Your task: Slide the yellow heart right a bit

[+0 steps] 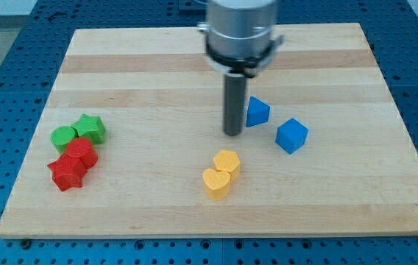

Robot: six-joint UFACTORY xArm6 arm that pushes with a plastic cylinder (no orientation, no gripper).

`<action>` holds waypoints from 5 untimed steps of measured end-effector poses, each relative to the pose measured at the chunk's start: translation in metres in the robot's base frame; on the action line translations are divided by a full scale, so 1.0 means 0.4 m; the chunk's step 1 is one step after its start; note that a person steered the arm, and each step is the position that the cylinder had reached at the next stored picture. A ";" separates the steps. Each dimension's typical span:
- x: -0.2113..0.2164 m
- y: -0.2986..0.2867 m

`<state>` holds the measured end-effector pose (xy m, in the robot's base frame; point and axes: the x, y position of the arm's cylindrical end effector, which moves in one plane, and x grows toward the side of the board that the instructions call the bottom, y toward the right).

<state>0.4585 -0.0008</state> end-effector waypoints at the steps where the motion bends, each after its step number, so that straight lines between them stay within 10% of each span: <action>1: 0.051 -0.132; 5: 0.276 0.031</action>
<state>0.5690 0.0114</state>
